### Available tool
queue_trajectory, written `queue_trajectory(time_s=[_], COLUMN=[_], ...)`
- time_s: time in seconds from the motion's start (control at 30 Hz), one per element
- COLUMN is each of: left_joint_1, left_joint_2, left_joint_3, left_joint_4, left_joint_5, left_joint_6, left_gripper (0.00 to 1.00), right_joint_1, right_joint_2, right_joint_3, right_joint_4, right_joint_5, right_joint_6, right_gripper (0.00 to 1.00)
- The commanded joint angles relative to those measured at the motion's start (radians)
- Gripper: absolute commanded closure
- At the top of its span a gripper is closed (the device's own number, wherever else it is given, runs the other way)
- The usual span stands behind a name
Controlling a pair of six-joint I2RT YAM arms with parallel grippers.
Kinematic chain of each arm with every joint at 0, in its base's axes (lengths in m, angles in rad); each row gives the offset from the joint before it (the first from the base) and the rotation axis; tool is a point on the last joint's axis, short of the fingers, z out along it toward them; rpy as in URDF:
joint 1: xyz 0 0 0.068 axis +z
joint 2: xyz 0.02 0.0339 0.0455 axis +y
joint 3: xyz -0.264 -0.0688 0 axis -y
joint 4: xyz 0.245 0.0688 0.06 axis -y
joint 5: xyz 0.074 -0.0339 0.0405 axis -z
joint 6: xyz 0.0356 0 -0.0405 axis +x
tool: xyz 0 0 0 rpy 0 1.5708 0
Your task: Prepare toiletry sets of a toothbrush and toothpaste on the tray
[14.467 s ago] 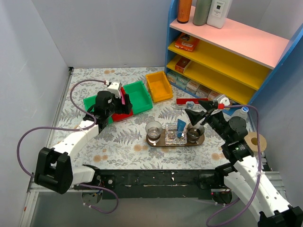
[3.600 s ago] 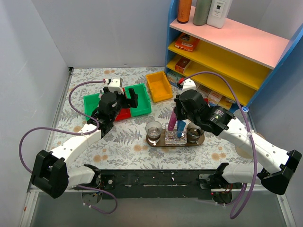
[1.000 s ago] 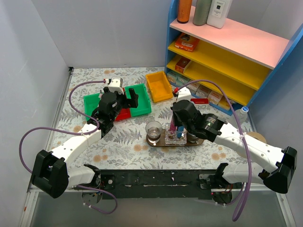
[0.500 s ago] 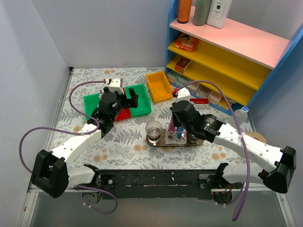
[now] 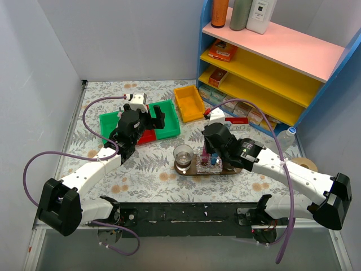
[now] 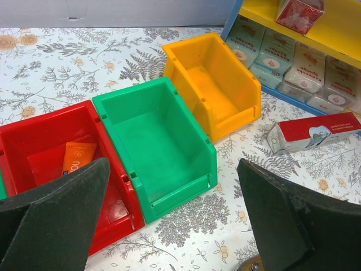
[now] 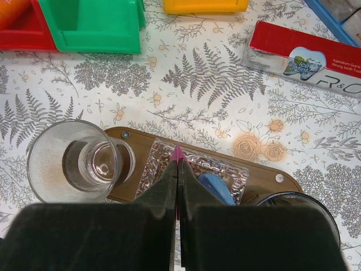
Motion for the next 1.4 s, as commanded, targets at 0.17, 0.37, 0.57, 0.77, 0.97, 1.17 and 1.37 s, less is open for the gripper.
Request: queue_trajectory(time_s=[0.17, 0.37, 0.57, 0.77, 0.97, 1.17, 1.37], left_joint_1=[0.0, 0.0, 0.001, 0.0, 0.001, 0.0, 0.001], left_joint_2=[-0.003, -0.005, -0.002, -0.003, -0.003, -0.002, -0.001], left_joint_3=[0.027, 0.027, 0.029, 0.027, 0.029, 0.029, 0.03], left_joint_4=[-0.001, -0.001, -0.003, -0.001, -0.003, -0.001, -0.001], left_joint_5=[0.001, 0.0, 0.0, 0.0, 0.001, 0.001, 0.004], left_joint_6=[-0.002, -0.002, -0.002, -0.002, -0.002, -0.002, -0.002], left_gripper=[0.02, 0.02, 0.02, 0.02, 0.02, 0.02, 0.02], right_joint_1=[0.004, 0.004, 0.004, 0.004, 0.004, 0.004, 0.004], right_joint_2=[-0.002, 0.003, 0.008, 0.014, 0.018, 0.02, 0.018], right_joint_3=[-0.011, -0.027, -0.037, -0.048, -0.059, -0.065, -0.054], right_joint_4=[0.079, 0.089, 0.105, 0.108, 0.115, 0.115, 0.107], right_joint_5=[0.028, 0.034, 0.034, 0.034, 0.034, 0.031, 0.031], right_joint_6=[-0.001, 0.002, 0.003, 0.007, 0.007, 0.009, 0.009], right_gripper=[0.99, 0.99, 0.99, 0.99, 0.99, 0.99, 0.94])
